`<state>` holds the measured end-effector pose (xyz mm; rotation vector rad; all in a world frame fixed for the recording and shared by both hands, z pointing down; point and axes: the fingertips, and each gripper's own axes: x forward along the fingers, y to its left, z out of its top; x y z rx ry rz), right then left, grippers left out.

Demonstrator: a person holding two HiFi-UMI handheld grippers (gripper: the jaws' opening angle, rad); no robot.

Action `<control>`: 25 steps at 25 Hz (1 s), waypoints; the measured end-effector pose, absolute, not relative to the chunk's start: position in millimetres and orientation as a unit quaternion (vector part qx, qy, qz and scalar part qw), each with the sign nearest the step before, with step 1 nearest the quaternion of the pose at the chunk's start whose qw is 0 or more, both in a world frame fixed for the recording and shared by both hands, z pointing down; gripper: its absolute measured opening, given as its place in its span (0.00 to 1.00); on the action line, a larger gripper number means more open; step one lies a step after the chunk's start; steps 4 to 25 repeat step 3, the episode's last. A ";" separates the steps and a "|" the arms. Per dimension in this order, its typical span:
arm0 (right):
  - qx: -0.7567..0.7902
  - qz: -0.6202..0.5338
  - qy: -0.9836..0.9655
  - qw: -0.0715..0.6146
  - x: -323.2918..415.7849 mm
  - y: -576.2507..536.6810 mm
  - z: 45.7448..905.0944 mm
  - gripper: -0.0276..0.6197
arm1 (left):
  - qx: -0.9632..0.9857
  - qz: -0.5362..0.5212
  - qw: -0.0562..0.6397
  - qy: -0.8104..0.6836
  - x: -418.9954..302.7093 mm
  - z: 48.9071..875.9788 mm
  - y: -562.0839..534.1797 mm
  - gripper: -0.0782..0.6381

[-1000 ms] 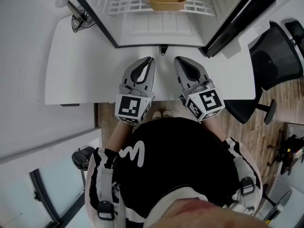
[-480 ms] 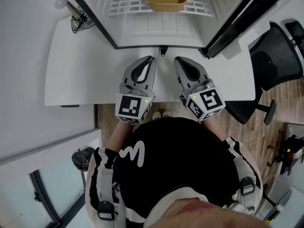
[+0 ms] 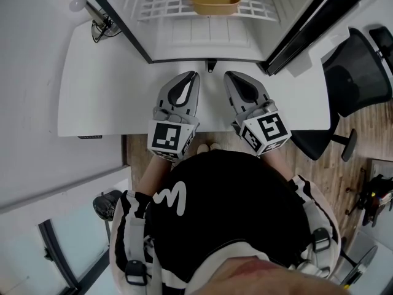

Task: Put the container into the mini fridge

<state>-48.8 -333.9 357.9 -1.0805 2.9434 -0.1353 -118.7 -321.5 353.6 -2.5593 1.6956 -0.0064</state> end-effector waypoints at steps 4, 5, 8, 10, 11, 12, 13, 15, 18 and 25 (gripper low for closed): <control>-0.343 -0.043 0.938 0.002 -49.6 -333.9 356.8 0.06 | -0.834 -0.002 0.038 0.551 -117.7 352.5 -321.4 0.14; -0.343 -0.043 0.938 0.002 -49.6 -333.9 356.8 0.06 | -0.834 -0.002 0.038 0.551 -117.7 352.5 -321.4 0.14; -0.343 -0.043 0.938 0.002 -49.6 -333.9 356.8 0.06 | -0.834 -0.002 0.038 0.551 -117.7 352.5 -321.4 0.14; -0.343 -0.043 0.938 0.002 -49.6 -333.9 356.8 0.06 | -0.834 -0.002 0.038 0.551 -117.7 352.5 -321.4 0.14; -0.343 -0.043 0.938 0.002 -49.6 -333.9 356.8 0.06 | -0.834 -0.002 0.038 0.551 -117.7 352.5 -321.4 0.14; -0.343 -0.043 0.938 0.002 -49.6 -333.9 356.8 0.06 | -0.834 -0.002 0.038 0.551 -117.7 352.5 -321.4 0.14; -0.343 -0.043 0.938 0.002 -49.6 -333.9 356.8 0.06 | -0.834 -0.002 0.038 0.551 -117.7 352.5 -321.4 0.14; -0.343 -0.043 0.938 0.002 -49.6 -333.9 356.8 0.06 | -0.834 -0.002 0.038 0.551 -117.7 352.5 -321.4 0.14; -0.343 -0.043 0.938 0.002 -49.6 -333.9 356.8 0.06 | -0.834 -0.002 0.038 0.551 -117.7 352.5 -321.4 0.14; -0.343 -0.043 0.938 0.002 -49.6 -333.9 356.8 0.06 | -0.834 -0.002 0.038 0.551 -117.7 352.5 -321.4 0.14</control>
